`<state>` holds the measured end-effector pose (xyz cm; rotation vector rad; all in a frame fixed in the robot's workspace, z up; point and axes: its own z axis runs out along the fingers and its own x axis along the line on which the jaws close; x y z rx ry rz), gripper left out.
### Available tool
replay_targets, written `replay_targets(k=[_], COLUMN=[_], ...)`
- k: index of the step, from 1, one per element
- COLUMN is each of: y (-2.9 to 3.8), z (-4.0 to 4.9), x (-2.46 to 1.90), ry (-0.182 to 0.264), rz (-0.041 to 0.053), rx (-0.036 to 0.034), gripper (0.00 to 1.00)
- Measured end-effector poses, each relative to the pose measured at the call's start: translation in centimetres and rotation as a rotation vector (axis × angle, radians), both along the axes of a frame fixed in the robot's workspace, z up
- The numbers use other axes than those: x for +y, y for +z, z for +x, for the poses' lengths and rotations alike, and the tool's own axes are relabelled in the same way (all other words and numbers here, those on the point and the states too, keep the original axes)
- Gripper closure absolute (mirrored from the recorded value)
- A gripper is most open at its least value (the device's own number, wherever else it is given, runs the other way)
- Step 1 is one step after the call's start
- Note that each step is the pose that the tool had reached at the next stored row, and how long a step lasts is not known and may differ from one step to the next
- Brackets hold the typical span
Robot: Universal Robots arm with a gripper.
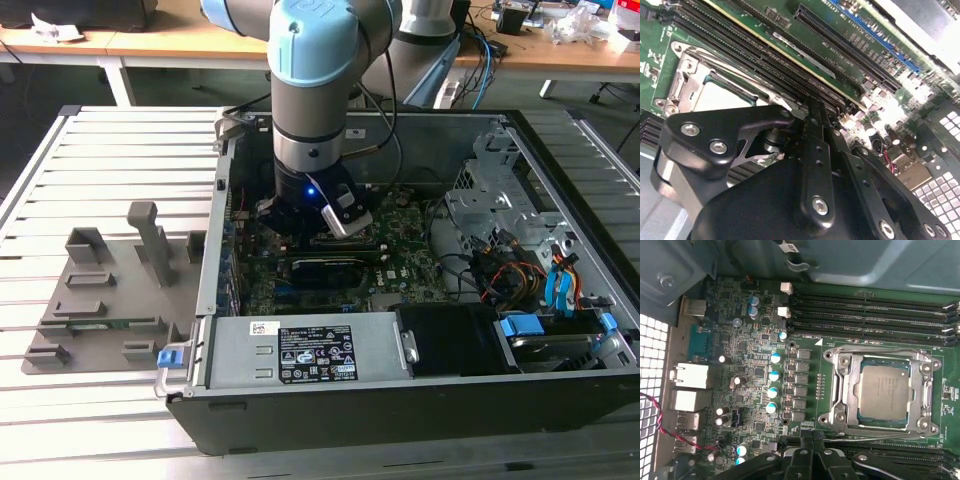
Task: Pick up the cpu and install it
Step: 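Install the second cpu locking lever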
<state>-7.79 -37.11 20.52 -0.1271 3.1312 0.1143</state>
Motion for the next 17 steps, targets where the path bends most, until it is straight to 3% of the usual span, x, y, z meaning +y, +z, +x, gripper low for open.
replay_targets(k=[11, 14, 17], y=[-0.47, -0.44, 1.32], z=[0.19, 0.27, 0.46], x=[1.61, 1.62, 1.82], ry=[0.041, 0.047, 0.047], rz=[0.0031, 0.0060, 0.0051], rx=[-0.0002, -0.0001, -0.0003], gripper=[0.89, 0.89, 0.89])
